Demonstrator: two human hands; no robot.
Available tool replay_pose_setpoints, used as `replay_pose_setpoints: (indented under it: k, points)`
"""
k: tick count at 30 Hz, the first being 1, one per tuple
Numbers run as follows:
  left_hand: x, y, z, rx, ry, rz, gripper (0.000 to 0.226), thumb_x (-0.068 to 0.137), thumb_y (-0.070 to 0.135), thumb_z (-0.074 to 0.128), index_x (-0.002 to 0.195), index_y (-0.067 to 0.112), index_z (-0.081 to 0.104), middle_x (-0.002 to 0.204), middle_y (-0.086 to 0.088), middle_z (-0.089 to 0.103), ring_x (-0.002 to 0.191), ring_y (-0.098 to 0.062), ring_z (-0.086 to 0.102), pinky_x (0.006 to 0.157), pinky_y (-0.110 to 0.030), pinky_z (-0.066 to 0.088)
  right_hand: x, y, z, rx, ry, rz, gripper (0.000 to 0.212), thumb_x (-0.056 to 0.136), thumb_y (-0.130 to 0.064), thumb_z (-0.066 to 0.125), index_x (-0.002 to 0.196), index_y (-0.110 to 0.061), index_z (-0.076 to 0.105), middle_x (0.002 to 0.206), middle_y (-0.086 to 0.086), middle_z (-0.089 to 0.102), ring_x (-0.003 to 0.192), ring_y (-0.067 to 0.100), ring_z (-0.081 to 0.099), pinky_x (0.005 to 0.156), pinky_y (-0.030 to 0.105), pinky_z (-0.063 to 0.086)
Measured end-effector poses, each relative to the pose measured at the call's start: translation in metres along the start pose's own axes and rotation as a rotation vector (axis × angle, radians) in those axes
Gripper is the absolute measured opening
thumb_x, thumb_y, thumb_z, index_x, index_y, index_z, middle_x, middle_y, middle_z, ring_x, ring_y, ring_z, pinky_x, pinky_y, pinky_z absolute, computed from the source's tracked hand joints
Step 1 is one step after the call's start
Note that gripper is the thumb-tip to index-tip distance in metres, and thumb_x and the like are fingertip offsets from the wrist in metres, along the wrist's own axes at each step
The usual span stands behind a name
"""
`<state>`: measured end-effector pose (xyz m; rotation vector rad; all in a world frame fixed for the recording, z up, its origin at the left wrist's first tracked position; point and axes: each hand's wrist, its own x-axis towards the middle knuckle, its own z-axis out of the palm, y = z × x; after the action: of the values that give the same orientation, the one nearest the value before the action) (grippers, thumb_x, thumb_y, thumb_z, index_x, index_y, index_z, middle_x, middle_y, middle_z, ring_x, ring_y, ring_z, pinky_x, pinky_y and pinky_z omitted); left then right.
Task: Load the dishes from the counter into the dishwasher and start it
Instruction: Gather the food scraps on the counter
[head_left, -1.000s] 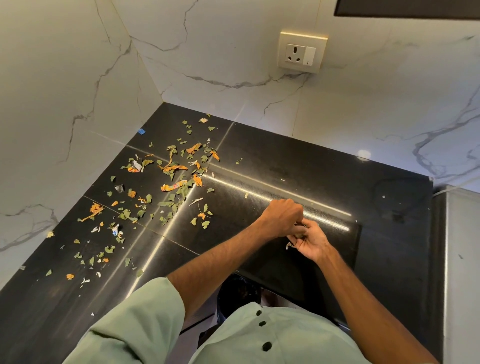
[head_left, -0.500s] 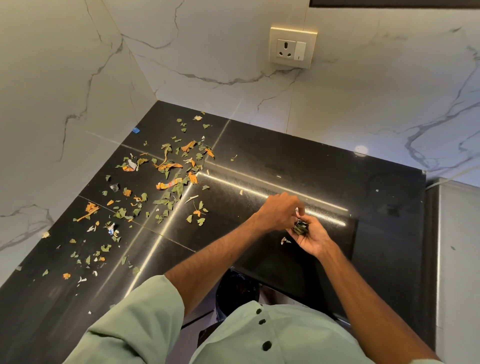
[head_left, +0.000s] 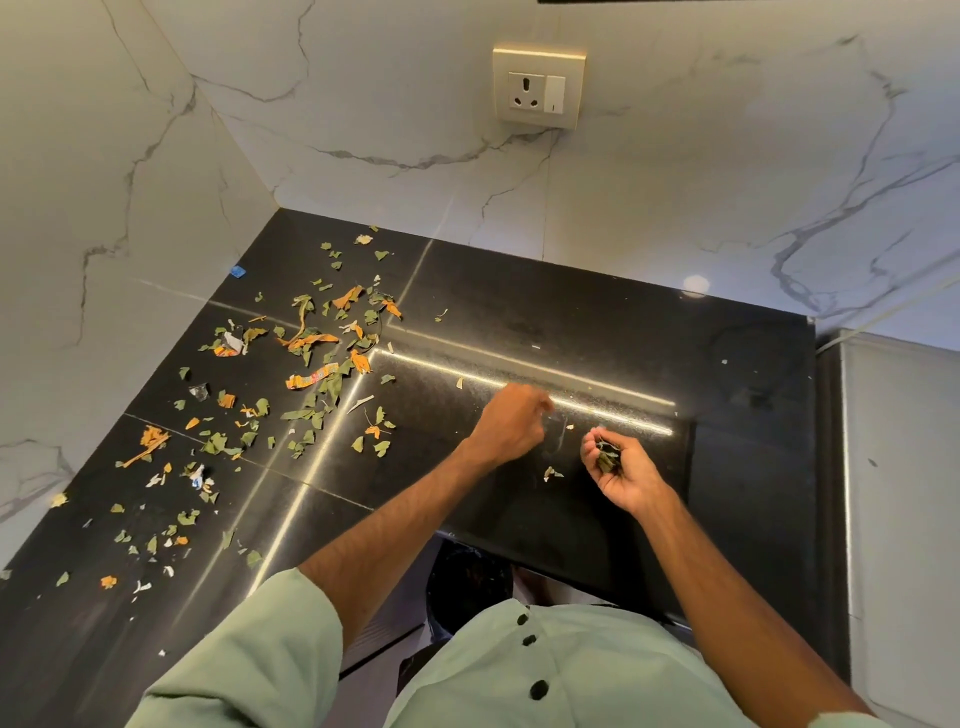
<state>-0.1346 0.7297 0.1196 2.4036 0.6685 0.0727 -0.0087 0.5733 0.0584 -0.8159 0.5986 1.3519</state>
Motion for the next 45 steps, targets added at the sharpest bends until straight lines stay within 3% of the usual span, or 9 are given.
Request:
replay_pose_setpoints:
  k: [4,7,9,20,26,32,36,39,45]
  points:
    - [-0.02,-0.026,0.026,0.089,-0.215,-0.058,0.048,0.09,0.026,0.067,0.134,0.012,0.053,0.13,-0.007,0.057,0.122,-0.022,0.053,0.106,-0.043,0.045,-0.001,-0.003,-0.02,0.053,0.057,0.003,0.017,0.1,-0.016,0.051,0.084,-0.012,0.052,0.068,-0.001,0.052,0.05,0.005,0.05,0.037,0.015,0.039]
    - [-0.031,-0.037,0.045,0.118,-0.353,-0.025,0.068,0.085,0.037,0.075,0.14,0.018,0.041,0.134,-0.004,0.046,0.122,-0.019,0.049,0.106,-0.039,0.045,-0.005,-0.002,-0.029,0.062,0.068,0.004,0.023,0.101,-0.017,0.049,0.078,-0.014,0.051,0.064,-0.002,0.049,0.047,0.004,0.047,0.034,0.015,0.035]
    - [-0.033,-0.039,0.053,0.148,-0.384,-0.005,0.065,0.085,0.035,0.076,0.139,0.02,0.043,0.132,-0.003,0.046,0.117,-0.018,0.051,0.102,-0.036,0.047,-0.008,-0.003,-0.031,0.049,0.078,-0.009,0.025,0.102,-0.017,0.048,0.077,-0.014,0.051,0.063,-0.003,0.048,0.046,0.004,0.045,0.033,0.015,0.033]
    - [-0.018,-0.017,0.078,0.236,-0.318,-0.003,0.038,0.094,0.026,0.067,0.129,0.012,0.062,0.123,-0.01,0.059,0.108,-0.028,0.062,0.093,-0.044,0.053,-0.02,-0.001,-0.038,-0.036,0.124,-0.028,0.024,0.101,-0.015,0.048,0.077,-0.013,0.051,0.065,-0.003,0.047,0.046,0.005,0.044,0.033,0.015,0.033]
    - [-0.02,-0.013,0.085,0.323,-0.278,0.042,0.016,0.093,0.018,0.068,0.105,0.009,0.073,0.103,-0.012,0.07,0.094,-0.032,0.07,0.08,-0.044,0.059,-0.02,0.005,-0.036,-0.073,0.147,-0.029,0.023,0.1,-0.015,0.049,0.078,-0.013,0.052,0.066,-0.002,0.048,0.047,0.005,0.045,0.034,0.016,0.033]
    - [-0.024,-0.008,0.086,0.289,-0.263,-0.013,0.015,0.097,0.016,0.06,0.104,0.009,0.072,0.102,-0.015,0.07,0.091,-0.033,0.069,0.079,-0.045,0.058,-0.018,0.012,-0.029,-0.061,0.136,-0.009,0.022,0.1,-0.016,0.05,0.079,-0.011,0.053,0.067,0.0,0.05,0.049,0.007,0.045,0.036,0.017,0.035]
    - [-0.031,-0.014,0.084,0.151,-0.217,-0.109,0.015,0.083,0.013,0.06,0.082,0.014,0.075,0.08,-0.009,0.071,0.076,-0.027,0.068,0.072,-0.042,0.06,-0.014,0.017,-0.026,-0.043,0.125,0.01,0.015,0.1,-0.016,0.05,0.086,-0.01,0.053,0.07,0.002,0.054,0.053,0.008,0.049,0.039,0.018,0.039]
    - [-0.044,-0.024,0.073,-0.019,-0.138,-0.166,0.009,0.077,0.015,0.068,0.074,0.017,0.076,0.067,0.004,0.07,0.064,-0.009,0.067,0.067,-0.033,0.06,-0.009,0.022,-0.021,-0.055,0.126,0.024,0.014,0.1,-0.017,0.05,0.088,-0.01,0.054,0.073,0.004,0.055,0.056,0.01,0.051,0.04,0.02,0.041]
    - [-0.064,-0.005,0.013,-0.283,0.119,-0.017,0.005,0.082,0.017,0.075,0.085,0.016,0.079,0.075,0.007,0.073,0.07,-0.003,0.07,0.07,-0.021,0.059,-0.005,0.05,0.007,-0.171,0.098,0.074,0.018,0.1,-0.016,0.048,0.088,-0.008,0.057,0.072,0.006,0.056,0.057,0.012,0.053,0.043,0.019,0.043]
